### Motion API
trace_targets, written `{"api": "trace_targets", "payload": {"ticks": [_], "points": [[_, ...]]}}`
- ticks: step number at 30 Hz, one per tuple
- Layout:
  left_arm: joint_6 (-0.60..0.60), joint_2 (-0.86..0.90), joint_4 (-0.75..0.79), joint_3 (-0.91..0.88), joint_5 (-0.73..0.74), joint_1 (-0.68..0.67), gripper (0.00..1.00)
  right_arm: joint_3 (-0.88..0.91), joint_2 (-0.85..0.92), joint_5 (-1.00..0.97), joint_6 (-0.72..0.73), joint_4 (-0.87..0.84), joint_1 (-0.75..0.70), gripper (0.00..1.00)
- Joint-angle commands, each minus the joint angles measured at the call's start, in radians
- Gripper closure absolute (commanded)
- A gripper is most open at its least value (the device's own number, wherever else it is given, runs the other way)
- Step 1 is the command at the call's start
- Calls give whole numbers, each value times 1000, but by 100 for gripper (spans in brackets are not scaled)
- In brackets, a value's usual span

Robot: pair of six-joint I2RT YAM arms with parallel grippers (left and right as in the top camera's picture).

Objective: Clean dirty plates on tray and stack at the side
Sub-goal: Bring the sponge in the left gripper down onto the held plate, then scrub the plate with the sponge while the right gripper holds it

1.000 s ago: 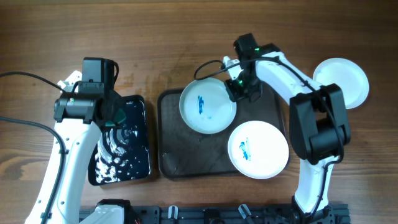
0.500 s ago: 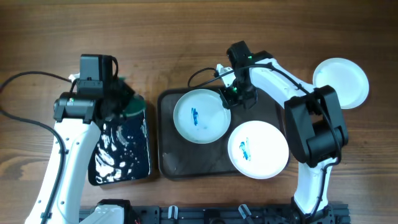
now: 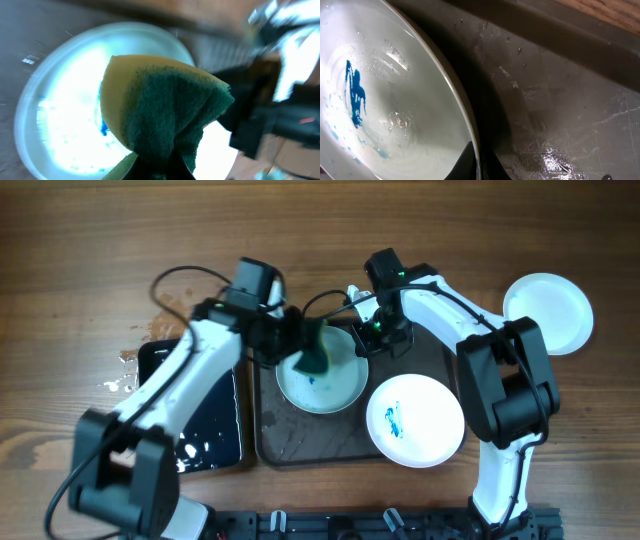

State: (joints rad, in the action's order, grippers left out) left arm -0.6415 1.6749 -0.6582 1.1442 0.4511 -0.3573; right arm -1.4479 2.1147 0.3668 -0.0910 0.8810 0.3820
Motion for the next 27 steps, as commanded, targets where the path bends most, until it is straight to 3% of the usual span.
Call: {"api": "trace_targets", "payload": {"ticks": [1,14,21,27], "points": [[80,88,9,18,54,-63,96,24,43,1,4,6,13,95],[80,328,129,11,50,-75,96,24,43,23,5,19,13,96],[-1,369,-103,11,-344,97,96,24,43,23,16,24,13,95],[-51,369,-209,11,-556,242,96,24,43,23,24,21,11,95]]}}
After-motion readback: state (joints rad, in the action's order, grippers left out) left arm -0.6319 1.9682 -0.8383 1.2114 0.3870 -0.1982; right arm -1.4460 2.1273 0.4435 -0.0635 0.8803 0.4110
